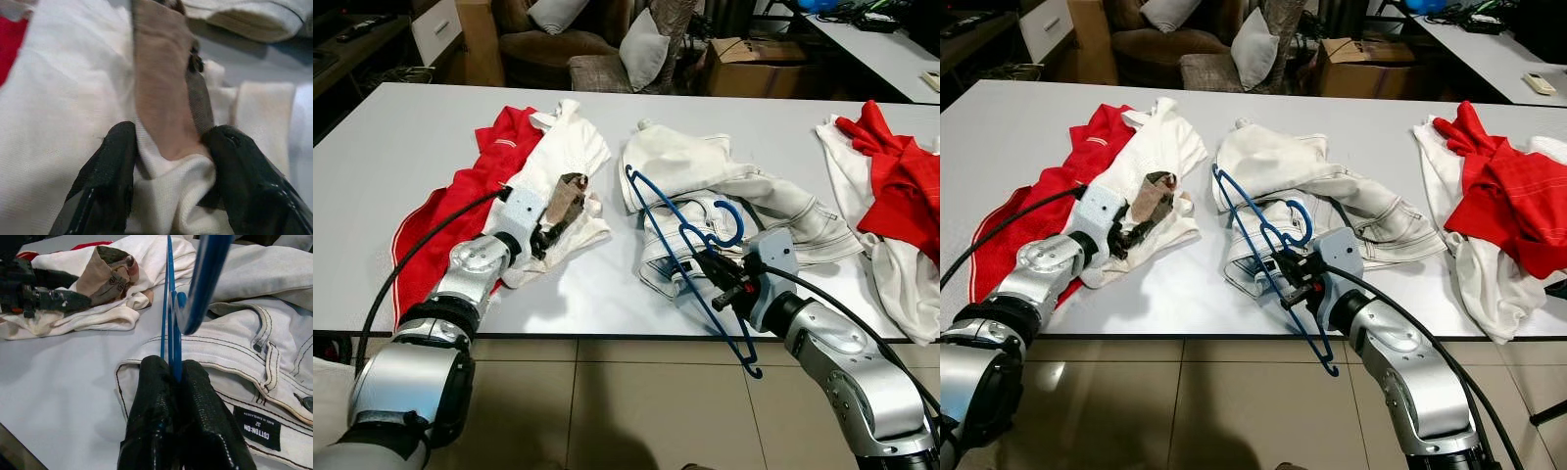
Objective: Hang hanger
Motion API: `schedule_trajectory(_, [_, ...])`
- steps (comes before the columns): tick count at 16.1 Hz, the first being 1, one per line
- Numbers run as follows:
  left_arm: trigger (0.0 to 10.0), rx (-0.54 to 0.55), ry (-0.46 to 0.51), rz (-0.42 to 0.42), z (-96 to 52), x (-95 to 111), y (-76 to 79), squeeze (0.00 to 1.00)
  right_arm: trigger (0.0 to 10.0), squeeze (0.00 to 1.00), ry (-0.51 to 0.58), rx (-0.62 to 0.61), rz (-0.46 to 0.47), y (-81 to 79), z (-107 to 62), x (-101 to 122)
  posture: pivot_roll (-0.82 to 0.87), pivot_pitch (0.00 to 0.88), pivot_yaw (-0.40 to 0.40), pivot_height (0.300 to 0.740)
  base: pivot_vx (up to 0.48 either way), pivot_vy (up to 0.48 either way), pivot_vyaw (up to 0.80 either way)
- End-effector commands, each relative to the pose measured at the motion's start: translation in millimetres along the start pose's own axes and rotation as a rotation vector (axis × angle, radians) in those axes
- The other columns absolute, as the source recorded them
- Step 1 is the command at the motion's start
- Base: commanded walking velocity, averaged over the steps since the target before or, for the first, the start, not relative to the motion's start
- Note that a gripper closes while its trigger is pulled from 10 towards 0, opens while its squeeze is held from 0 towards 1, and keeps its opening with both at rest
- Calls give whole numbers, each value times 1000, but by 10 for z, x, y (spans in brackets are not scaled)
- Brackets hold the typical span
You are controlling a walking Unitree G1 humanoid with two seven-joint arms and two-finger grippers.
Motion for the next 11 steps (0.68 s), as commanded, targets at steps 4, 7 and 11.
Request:
schedule_trajectory(4, [0, -31, -18, 3, 49, 35, 58, 0, 10000, 0, 1, -8, 0, 14, 21, 11, -97, 0, 21, 740, 0, 0, 0])
schedule_trajectory(7, [0, -29, -6, 5, 54, 55, 57, 0, 10000, 0, 0, -10, 1, 14, 18, 8, -99, 0, 21, 740, 0, 0, 0])
schedule_trajectory(11, [0, -1, 28, -13, 47, 69, 50, 0, 10000, 0, 0, -10, -4, 22, 28, 20, -98, 0, 16, 740, 0, 0, 0])
Point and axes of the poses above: a point about 5 cm out from each wrist's last joint towards the gripper, its own z axis pointing out of the wrist towards the gripper, its own x axis along the axis of the wrist's last joint, y = z × x, the point moved 1 cm from there along z, pointing out of the wrist towards the gripper, and after that the axes turned 15 degrees about z, right-handed, at the moved point
